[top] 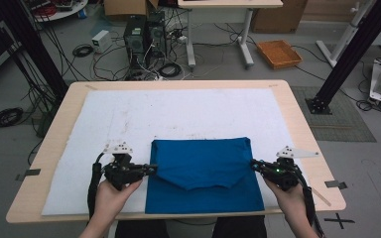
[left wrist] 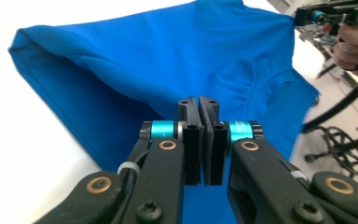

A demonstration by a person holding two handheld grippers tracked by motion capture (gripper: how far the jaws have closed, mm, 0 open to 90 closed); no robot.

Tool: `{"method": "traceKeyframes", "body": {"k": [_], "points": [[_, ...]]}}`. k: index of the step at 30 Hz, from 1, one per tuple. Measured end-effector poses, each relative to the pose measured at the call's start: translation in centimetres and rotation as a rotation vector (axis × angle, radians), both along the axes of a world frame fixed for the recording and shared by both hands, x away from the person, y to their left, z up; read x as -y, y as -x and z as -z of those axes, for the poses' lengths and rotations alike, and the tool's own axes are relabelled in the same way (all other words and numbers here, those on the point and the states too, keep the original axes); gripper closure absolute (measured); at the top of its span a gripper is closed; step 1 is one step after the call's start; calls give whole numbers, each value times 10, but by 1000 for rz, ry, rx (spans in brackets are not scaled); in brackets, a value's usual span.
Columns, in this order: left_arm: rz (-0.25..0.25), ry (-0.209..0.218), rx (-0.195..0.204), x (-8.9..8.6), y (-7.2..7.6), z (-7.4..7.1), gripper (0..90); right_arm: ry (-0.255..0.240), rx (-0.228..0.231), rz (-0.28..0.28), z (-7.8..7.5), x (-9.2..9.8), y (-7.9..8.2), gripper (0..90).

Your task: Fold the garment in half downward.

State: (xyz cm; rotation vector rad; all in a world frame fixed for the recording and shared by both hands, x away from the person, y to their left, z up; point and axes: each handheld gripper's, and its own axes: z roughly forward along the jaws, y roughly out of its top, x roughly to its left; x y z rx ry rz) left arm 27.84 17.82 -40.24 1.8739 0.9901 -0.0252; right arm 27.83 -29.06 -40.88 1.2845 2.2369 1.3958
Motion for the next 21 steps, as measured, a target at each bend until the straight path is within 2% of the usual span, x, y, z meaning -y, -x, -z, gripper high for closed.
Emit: {"method": "traceKeyframes", "body": {"k": [5,11,19,21], "points": [[24,2,-4,-1,17,0,879,-2,-1,-17,0,1,19,898],[50,7,-25,2,33,7,879,13,-7,-34,2,1,38,897],[62,-13,-48,-2,46,15,879,36,-5,-42,5,2,56,898],[62,-35,-39,-2,48,16,879,50,-2,-44,7,1,59,897]]}}
